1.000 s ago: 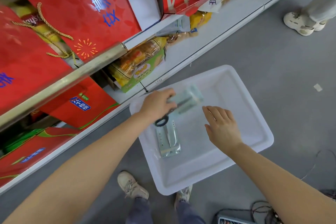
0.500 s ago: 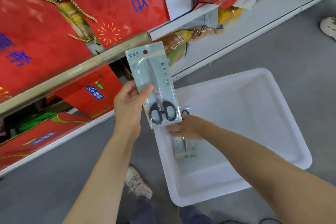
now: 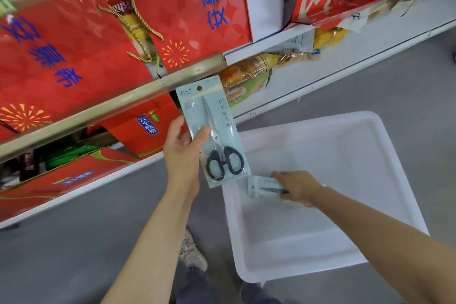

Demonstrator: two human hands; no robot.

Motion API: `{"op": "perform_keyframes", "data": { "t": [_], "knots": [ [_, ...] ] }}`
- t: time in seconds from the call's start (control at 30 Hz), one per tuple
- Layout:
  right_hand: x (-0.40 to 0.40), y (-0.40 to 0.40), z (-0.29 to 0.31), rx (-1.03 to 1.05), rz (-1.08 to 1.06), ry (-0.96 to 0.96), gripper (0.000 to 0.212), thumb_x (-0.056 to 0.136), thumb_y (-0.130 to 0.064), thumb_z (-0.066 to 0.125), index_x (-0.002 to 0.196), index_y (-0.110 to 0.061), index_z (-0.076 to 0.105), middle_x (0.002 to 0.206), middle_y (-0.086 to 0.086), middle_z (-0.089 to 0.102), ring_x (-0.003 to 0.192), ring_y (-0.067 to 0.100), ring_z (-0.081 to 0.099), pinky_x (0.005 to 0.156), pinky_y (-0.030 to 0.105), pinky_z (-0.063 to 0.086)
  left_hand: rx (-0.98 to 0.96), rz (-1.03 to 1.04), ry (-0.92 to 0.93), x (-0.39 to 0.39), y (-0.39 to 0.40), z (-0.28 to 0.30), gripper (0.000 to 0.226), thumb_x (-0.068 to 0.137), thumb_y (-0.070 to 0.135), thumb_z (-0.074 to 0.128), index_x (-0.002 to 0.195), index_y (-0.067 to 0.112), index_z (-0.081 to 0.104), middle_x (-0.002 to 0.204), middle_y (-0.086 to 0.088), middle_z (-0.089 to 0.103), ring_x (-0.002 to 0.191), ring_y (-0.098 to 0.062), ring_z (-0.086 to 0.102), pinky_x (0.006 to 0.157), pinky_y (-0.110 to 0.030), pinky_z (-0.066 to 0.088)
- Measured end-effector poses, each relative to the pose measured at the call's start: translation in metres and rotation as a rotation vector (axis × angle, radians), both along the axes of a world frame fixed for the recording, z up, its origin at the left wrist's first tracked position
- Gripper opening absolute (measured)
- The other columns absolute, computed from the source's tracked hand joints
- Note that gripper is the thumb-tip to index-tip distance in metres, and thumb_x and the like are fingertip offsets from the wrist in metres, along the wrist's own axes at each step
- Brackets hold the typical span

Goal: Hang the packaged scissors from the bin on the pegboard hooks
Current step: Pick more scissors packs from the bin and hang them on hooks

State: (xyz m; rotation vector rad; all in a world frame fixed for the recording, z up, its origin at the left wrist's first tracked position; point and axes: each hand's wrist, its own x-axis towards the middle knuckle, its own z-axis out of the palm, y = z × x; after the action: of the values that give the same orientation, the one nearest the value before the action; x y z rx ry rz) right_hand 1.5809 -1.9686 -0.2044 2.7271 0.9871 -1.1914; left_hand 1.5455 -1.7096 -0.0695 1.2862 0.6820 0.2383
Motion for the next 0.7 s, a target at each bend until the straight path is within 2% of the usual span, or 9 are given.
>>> {"op": "perform_keyframes", "data": {
  "t": [0.07,0.17,0.3,0.37,0.43,0.5,0.57,0.63,0.7],
  "knots": [
    [-0.004,-0.008,0.017,0.057,-0.198,0.03,0.068,0.086,-0.038,0.062,0.145,-0.028,0.03,0.123,0.008,0.062,0.106,0.031,0.061,0.082,0.034,0.045,-0.003,0.032,-0.03,-0.001,0.002,0.013,0.051,0.088,-0.003,0.065,0.133,0.02,0.056,0.117,-0.003,0.072,0.108,-0.02,0.069,0.084,-0.034,0.058],
    [-0.012,-0.007,0.057,0.21,-0.438,0.051,0.08,0.088,-0.035,0.064,0.151,-0.033,0.015,0.118,0.01,0.065,0.103,0.033,0.061,0.08,0.033,0.043,0.023,0.081,-0.083,-0.002,0.008,0.039,0.057,0.089,0.001,0.067,0.133,0.036,0.057,0.123,-0.005,0.069,0.112,-0.027,0.067,0.093,-0.049,0.054],
    [-0.016,0.008,0.123,0.522,-0.684,0.054,0.079,0.085,-0.023,0.07,0.149,-0.033,0.024,0.109,0.004,0.065,0.091,0.027,0.064,0.08,0.034,0.049,0.092,0.145,-0.155,-0.006,0.023,0.091,0.053,0.088,0.005,0.067,0.131,0.036,0.059,0.128,-0.003,0.067,0.118,-0.026,0.063,0.101,-0.055,0.048],
    [-0.014,0.025,0.163,0.683,-0.753,0.052,0.079,0.084,-0.02,0.073,0.147,-0.037,0.028,0.113,0.0,0.065,0.091,0.024,0.065,0.073,0.027,0.05,0.109,0.174,-0.212,-0.009,0.033,0.12,0.055,0.09,0.002,0.065,0.134,0.033,0.057,0.125,-0.005,0.068,0.116,-0.028,0.064,0.1,-0.056,0.048],
    [-0.009,0.05,0.206,0.85,-0.795,0.031,0.083,0.083,-0.017,0.075,0.143,-0.047,0.026,0.122,-0.01,0.057,0.103,0.018,0.06,0.075,0.019,0.047,0.135,0.202,-0.268,-0.014,0.045,0.151,0.059,0.091,0.0,0.063,0.137,0.037,0.054,0.117,-0.006,0.072,0.111,-0.031,0.066,0.097,-0.057,0.05],
    [-0.002,0.082,0.248,0.992,-0.77,-0.014,0.089,0.08,-0.016,0.078,0.143,-0.052,0.024,0.13,-0.019,0.049,0.117,0.007,0.048,0.091,0.023,0.042,0.16,0.232,-0.31,-0.02,0.06,0.182,0.064,0.092,0.002,0.062,0.139,0.044,0.049,0.113,-0.007,0.073,0.106,-0.033,0.068,0.094,-0.06,0.05],
    [0.003,0.115,0.286,1.1,-0.715,-0.031,0.096,0.078,-0.019,0.08,0.148,-0.049,0.022,0.14,-0.022,0.044,0.128,0.004,0.043,0.104,0.03,0.04,0.207,0.269,-0.34,-0.024,0.076,0.213,0.067,0.093,0.005,0.062,0.141,0.048,0.044,0.105,-0.009,0.074,0.096,-0.03,0.069,0.089,-0.062,0.052],
    [0.007,0.148,0.322,1.199,-0.66,-0.023,0.098,0.077,-0.021,0.081,0.149,-0.05,0.02,0.145,-0.021,0.043,0.132,0.007,0.043,0.108,0.035,0.042,0.258,0.31,-0.389,-0.027,0.092,0.242,0.067,0.093,0.005,0.061,0.142,0.048,0.042,0.106,-0.014,0.073,0.089,-0.025,0.067,0.088,-0.055,0.055],
    [0.008,0.182,0.355,1.292,-0.62,-0.011,0.097,0.077,-0.02,0.08,0.148,-0.05,0.021,0.145,-0.018,0.045,0.128,0.008,0.049,0.102,0.036,0.049,0.309,0.343,-0.451,-0.031,0.109,0.271,0.068,0.094,0.003,0.059,0.144,0.044,0.041,0.109,-0.02,0.07,0.084,-0.02,0.064,0.087,-0.043,0.057]
  ]
}}
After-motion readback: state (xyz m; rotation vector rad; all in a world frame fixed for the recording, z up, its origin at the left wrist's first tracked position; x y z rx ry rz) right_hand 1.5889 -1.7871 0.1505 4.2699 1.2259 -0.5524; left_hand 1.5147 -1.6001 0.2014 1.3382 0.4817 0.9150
